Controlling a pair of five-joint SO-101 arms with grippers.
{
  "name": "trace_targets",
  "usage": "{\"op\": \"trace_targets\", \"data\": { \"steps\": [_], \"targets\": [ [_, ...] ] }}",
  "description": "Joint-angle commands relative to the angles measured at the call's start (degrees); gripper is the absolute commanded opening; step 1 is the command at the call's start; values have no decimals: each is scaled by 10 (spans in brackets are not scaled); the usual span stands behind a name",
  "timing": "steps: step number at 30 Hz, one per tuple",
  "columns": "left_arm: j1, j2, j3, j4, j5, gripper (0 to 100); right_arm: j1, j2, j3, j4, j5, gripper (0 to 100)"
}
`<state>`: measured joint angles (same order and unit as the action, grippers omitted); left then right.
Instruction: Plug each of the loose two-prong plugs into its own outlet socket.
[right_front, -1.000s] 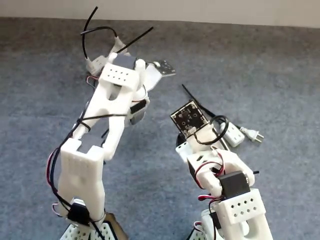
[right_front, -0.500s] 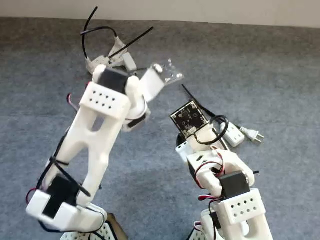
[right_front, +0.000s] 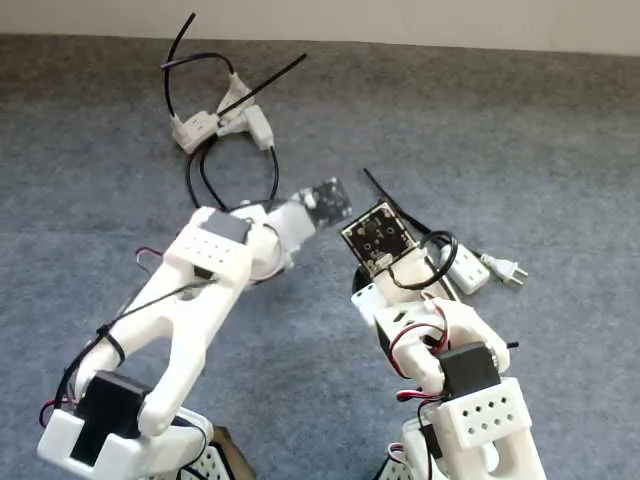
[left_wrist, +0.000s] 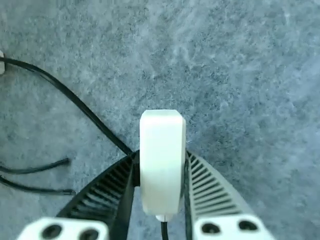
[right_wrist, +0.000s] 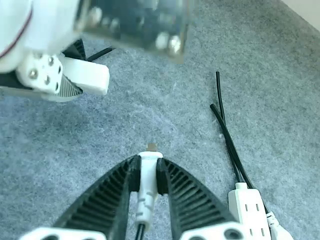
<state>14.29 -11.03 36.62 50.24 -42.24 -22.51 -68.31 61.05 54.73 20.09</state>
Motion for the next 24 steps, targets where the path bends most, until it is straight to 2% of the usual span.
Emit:
{"op": "trace_targets", "data": {
  "steps": [1, 4, 6, 11, 16, 24],
  "targets": [
    [0, -25, 53, -110, -99, 6, 5, 1, -2, -11, -7, 8],
    [1, -25, 90, -200, -112, 6, 5, 2, -2, -11, -7, 8],
    [13, -25, 109, -227, -113, 6, 5, 2, -2, -11, -7, 8],
    [45, -25, 130, -228, -113, 24, 5, 3, -2, -11, -7, 8],
    [35, -25, 131, -229, -99, 211, 5, 3, -2, -11, -7, 8],
    [15, -31, 88, -229, -76, 216, 5, 3, -2, -11, -7, 8]
  ]
}}
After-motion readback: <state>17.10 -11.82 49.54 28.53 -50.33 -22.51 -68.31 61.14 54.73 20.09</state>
